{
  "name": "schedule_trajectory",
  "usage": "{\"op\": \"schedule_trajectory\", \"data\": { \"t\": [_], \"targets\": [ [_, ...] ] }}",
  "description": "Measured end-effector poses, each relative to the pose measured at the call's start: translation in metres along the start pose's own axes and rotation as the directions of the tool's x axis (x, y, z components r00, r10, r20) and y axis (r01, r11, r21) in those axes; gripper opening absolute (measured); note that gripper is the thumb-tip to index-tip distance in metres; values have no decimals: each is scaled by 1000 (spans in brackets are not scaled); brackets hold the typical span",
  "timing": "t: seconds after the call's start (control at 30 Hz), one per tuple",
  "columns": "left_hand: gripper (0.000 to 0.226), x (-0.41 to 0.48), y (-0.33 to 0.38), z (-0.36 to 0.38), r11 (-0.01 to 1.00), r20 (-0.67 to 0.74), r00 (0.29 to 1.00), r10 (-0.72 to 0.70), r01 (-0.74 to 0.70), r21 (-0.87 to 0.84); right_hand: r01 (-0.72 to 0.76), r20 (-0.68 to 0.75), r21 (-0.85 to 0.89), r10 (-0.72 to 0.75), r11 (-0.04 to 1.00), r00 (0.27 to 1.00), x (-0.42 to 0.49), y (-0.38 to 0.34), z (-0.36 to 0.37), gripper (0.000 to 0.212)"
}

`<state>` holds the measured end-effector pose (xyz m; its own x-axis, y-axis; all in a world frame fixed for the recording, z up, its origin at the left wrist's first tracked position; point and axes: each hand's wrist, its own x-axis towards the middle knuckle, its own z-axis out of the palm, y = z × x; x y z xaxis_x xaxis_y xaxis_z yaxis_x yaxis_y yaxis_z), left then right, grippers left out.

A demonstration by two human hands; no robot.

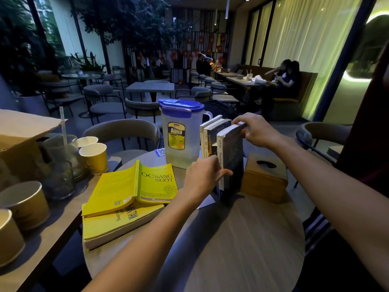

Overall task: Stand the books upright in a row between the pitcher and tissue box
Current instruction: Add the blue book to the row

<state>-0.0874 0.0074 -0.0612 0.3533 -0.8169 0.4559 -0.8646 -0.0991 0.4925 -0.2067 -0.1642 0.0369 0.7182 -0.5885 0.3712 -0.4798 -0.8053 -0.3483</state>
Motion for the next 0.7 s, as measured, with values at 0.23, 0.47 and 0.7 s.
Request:
{"op": "schedule_trajectory", "data": {
  "t": [0.23, 0.47, 0.7],
  "targets": [
    [48, 6, -2, 1, 989, 32, 998, 54, -58, 135, -26, -4, 106, 26, 994, 1000, 4, 2, 5, 33],
    [46, 4, -4, 0, 994, 54, 996, 66, -71, 89, -22, 39, 85, 19, 996, 999, 3, -1, 2, 46],
    [54, 0, -14, -36, 988, 18, 997, 77, -78, 134, 128, -111, -37, -132, 991, 985, -9, -39, -24, 35]
  ]
}}
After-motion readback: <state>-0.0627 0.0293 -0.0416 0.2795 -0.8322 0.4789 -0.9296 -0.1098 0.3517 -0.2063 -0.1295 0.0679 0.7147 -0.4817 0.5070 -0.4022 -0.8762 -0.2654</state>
